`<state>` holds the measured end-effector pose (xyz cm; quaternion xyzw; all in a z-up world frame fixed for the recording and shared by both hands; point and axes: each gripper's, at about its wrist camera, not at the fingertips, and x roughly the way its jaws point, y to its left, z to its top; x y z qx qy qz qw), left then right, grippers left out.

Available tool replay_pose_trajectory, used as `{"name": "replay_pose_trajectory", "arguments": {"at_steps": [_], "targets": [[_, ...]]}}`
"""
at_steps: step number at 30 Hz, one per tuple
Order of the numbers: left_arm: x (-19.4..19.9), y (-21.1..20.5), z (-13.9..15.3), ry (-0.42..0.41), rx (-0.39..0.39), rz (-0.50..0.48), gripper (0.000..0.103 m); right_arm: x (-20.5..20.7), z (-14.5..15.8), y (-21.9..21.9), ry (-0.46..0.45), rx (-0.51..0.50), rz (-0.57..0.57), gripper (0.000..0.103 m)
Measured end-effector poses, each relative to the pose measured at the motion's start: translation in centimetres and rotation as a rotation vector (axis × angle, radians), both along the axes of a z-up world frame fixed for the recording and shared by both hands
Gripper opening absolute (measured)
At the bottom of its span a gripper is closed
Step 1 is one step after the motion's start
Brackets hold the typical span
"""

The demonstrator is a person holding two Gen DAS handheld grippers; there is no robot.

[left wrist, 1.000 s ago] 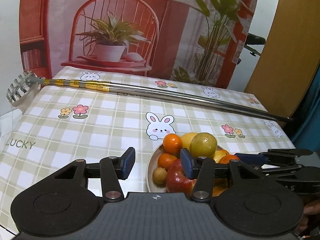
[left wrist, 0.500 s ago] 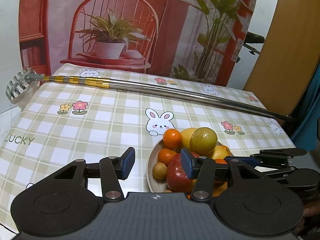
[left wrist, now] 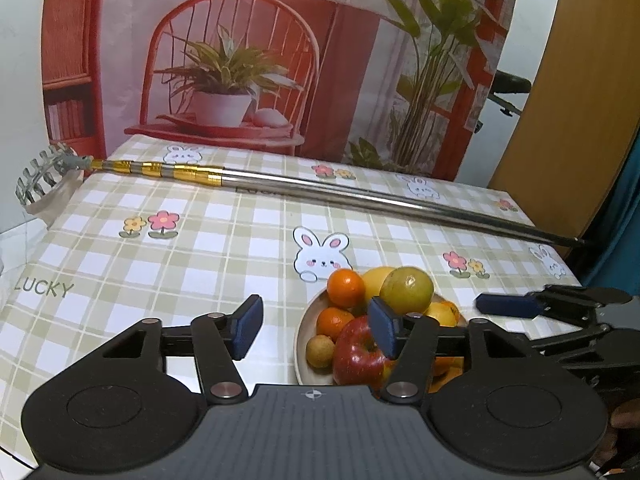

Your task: Organize fruits

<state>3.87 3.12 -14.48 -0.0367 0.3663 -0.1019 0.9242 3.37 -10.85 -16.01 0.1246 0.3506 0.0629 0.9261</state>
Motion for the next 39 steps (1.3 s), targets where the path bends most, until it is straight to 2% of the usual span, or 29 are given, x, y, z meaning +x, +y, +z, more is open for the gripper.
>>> {"name": "replay_pose_trajectory", "arguments": {"at_steps": [2, 3, 5, 9, 11, 12, 16, 24, 29, 39], "targets": [[0.0, 0.1, 0.5, -0.018, -0.005, 0.006, 0.07, -0.2, 0.6, -0.5, -0.02, -0.012, -0.026, 0.063], [-0.1, 0.1, 0.8, -0.026, -0.009, 0.007, 0.073, -0.3, 1.0, -0.7, -0.033, -0.019, -0.044, 0.064], [0.0, 0.2, 1.4, -0.041, -0.016, 0.009, 0.075, -0.6, 1.9, -1.6, -0.063, -0.029, -0.091, 0.074], [0.1, -0.1, 2.7, -0.076, -0.008, 0.009, 0.084, -1.2, 3.7, -3.4, -0.111, -0.022, -0.171, 0.087], [0.2, -0.3, 3.4, -0.099, 0.0, 0.003, 0.088, -1.6, 4.7, -4.3, -0.139, -0.03, -0.205, 0.1], [0.3, -0.4, 3.8, -0.112, 0.004, 0.0, 0.091, -1.8, 5.1, -4.6, -0.152, -0.036, -0.217, 0.103], [0.3, -0.8, 5.5, -0.159, 0.012, -0.011, 0.097, -2.2, 7.0, -5.8, -0.176, -0.073, -0.265, 0.103], [-0.2, -1.7, 9.6, -0.267, 0.025, -0.025, 0.099, -3.3, 10.7, -7.4, -0.234, -0.097, -0.337, 0.103], [-0.7, -2.5, 12.2, -0.337, 0.037, -0.03, 0.1, -4.5, 13.2, -7.9, -0.3, -0.104, -0.354, 0.103], [-1.7, -3.7, 15.3, -0.396, 0.058, -0.004, 0.101, -5.6, 16.0, -7.3, -0.356, -0.151, -0.396, 0.103]]}}
